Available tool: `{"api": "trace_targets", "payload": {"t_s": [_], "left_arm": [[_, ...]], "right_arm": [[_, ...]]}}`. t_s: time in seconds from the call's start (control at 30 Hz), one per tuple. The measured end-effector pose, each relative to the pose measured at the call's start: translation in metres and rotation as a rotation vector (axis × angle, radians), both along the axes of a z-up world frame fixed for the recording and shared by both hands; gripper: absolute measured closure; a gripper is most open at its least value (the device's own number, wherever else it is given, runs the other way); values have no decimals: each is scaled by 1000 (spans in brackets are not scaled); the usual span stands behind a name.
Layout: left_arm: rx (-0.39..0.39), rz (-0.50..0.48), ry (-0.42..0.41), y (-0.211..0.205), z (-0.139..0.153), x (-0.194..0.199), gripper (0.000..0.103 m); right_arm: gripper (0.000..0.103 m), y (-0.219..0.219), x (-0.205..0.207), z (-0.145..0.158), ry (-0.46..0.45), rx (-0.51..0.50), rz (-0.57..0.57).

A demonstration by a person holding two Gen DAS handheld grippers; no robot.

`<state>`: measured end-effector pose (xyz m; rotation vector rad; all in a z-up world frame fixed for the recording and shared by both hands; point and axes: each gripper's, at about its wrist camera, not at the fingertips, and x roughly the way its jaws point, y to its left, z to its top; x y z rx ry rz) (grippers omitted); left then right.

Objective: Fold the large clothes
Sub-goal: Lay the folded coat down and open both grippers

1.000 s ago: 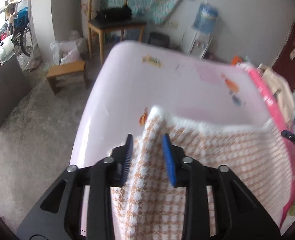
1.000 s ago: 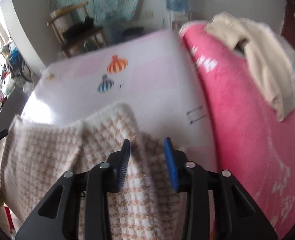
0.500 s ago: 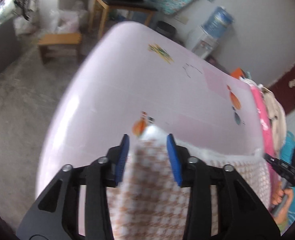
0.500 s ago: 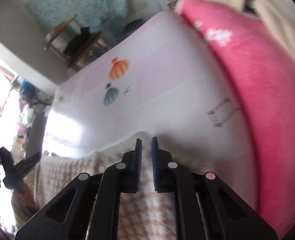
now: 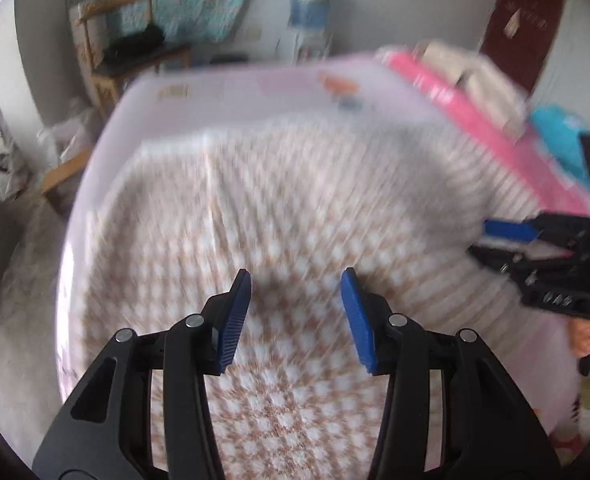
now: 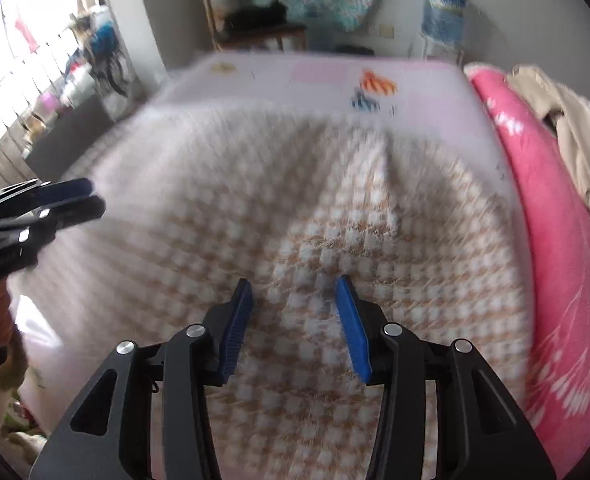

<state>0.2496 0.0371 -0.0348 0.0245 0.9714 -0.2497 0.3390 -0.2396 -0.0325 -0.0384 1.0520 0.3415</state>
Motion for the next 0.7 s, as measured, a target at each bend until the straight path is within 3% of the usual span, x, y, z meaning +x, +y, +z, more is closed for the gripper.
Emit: {"api": "trace_targets", "payload": {"t_s": [0.03, 0.17, 0.23, 0.33, 0.37, 0.43, 0.57, 0.63, 0.7], "left_arm": [[-6, 15, -21, 4, -5, -3, 56], [-62, 23, -62, 15, 21, -31, 58], [-68, -9, -98, 16, 28, -51, 51], [-4, -5, -47, 2, 5, -57, 48], [24, 2, -58, -4, 2, -55, 47], [81, -10, -103, -7, 6, -63, 47], [11, 25, -141, 21, 31, -93, 46], [24, 84, -130, 35, 24, -99, 41], [21, 131, -39, 43, 1, -89, 41]], "right_arm": [[59, -1, 3, 7, 4, -3, -8], [59, 9, -28, 44, -49, 0, 22], [58, 24, -49, 50, -95, -23, 60], [51, 54, -61, 21, -79, -65, 88], [47, 60, -62, 8, -98, -105, 77], [46, 56, -68, 12, -97, -101, 59], [45, 30, -92, 39, -146, -57, 20], [43, 23, -100, 29, -140, -85, 13], [43, 23, -92, 3, -84, -85, -3]]}}
